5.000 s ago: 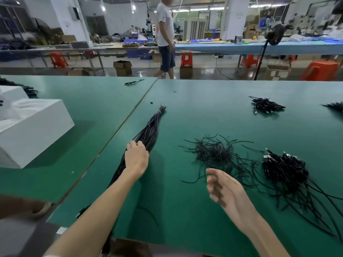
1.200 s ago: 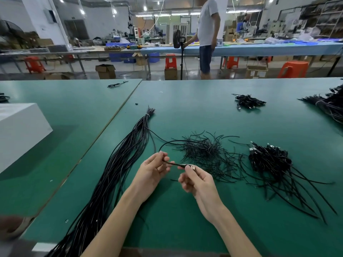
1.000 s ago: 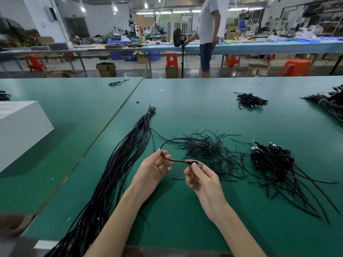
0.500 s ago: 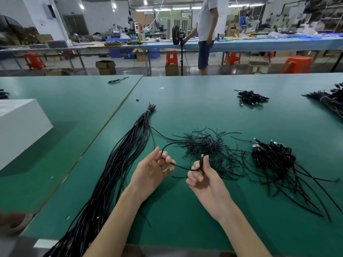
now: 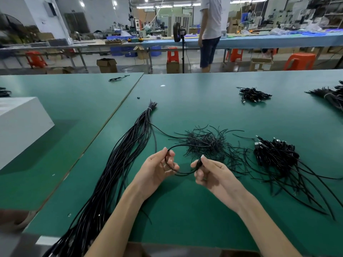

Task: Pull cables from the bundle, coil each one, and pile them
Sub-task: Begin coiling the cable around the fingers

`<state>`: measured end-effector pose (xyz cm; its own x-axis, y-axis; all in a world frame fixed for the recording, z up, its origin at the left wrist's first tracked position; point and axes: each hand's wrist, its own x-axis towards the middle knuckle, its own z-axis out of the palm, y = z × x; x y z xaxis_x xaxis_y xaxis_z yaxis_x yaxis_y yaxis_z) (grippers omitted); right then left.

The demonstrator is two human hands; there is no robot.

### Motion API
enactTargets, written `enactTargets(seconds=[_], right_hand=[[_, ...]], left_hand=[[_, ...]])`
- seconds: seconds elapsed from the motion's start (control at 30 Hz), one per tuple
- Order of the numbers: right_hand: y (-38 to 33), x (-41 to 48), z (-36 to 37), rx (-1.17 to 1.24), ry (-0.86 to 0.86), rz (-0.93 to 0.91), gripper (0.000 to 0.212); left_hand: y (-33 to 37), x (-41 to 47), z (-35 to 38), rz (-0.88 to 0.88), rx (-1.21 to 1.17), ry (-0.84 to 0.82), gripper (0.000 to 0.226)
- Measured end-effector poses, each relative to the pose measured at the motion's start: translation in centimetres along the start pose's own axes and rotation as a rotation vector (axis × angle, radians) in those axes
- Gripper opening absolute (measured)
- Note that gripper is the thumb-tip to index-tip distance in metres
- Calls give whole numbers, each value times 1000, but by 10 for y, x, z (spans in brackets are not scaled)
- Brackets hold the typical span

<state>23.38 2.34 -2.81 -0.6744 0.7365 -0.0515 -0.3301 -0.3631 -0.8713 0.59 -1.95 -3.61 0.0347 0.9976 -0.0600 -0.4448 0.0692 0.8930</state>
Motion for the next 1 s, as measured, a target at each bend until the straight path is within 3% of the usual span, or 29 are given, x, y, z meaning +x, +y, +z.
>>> enactTargets(seconds=[0.2, 0.33, 0.4, 0.5, 0.53, 0.63, 0.73, 0.83, 0.9, 1.0], right_hand=[[7, -4, -7, 61, 166, -83, 28], [5, -4, -8, 107, 199, -99, 30], [5, -5, -9, 83, 198, -117, 31], [8, -3, -9, 14, 161, -146, 35], [9, -2, -9, -9, 157, -150, 35], [11, -2, -8, -106, 192, -166, 35], [13, -2, -8, -189, 177, -191, 42], [12, -1, -7, -115, 186, -183, 67], [11, -3, -6, -125, 133, -200, 74], [13, -5, -1, -344, 37, -198, 67]], left_hand=[[-2, 4, 5, -9, 64, -103, 53], [-10, 4, 4, 199, 316, -30, 59], [-13, 3, 7, 333, 595, -45, 47], [-18, 0, 22, 418, 872, 14, 9], [-19, -3, 29, 370, 888, 23, 19], [-21, -8, 47, 212, 804, -62, 53], [-9, -5, 57, 192, 781, -196, 48], [7, -1, 68, 193, 689, -237, 50], [18, -1, 79, 183, 361, -148, 49], [29, 2, 92, 112, -217, -54, 43]])
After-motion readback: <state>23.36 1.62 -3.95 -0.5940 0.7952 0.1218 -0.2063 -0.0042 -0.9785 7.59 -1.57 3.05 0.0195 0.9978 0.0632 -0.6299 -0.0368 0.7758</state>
